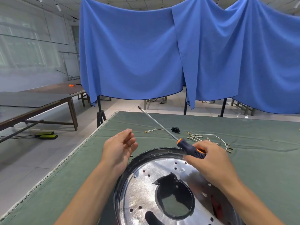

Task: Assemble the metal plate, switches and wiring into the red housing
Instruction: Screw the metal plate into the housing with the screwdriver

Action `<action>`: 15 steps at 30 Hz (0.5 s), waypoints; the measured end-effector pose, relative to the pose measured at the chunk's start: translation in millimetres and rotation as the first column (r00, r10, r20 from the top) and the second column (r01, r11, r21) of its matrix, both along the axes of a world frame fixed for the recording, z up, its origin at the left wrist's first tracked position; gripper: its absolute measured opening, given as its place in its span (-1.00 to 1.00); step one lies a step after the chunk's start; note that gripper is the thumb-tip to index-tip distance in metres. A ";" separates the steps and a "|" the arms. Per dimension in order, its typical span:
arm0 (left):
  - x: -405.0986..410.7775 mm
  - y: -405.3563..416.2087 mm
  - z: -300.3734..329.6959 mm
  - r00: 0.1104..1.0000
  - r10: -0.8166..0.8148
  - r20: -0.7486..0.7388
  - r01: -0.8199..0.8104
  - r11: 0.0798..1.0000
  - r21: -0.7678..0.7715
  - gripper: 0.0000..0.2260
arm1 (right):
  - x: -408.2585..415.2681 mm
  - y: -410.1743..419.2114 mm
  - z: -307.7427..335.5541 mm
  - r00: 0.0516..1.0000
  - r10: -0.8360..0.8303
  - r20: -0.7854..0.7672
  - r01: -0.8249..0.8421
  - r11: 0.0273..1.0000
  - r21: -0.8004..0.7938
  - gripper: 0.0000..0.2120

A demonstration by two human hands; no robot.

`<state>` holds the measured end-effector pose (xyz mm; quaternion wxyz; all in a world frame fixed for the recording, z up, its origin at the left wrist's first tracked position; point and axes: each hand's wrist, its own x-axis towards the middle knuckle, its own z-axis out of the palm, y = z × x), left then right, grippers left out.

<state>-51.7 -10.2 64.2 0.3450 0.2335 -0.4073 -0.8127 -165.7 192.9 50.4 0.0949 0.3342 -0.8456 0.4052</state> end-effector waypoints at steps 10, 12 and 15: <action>-0.2 5.8 1.9 0.999 -0.001 -0.050 -0.001 0.999 -0.041 -0.92 | 2.0 0.8 0.5 0.999 0.001 0.043 -0.001 1.000 0.000 -0.90; -0.6 6.6 2.1 0.998 -0.007 -0.059 0.003 0.998 -0.058 -0.92 | 2.4 1.1 0.8 0.999 0.005 0.052 -0.005 1.000 0.004 -0.89; -1.1 7.7 3.0 0.996 -0.026 -0.081 0.021 0.998 -0.053 -0.91 | 3.7 2.0 0.7 0.998 0.009 0.061 -0.009 1.000 0.006 -0.88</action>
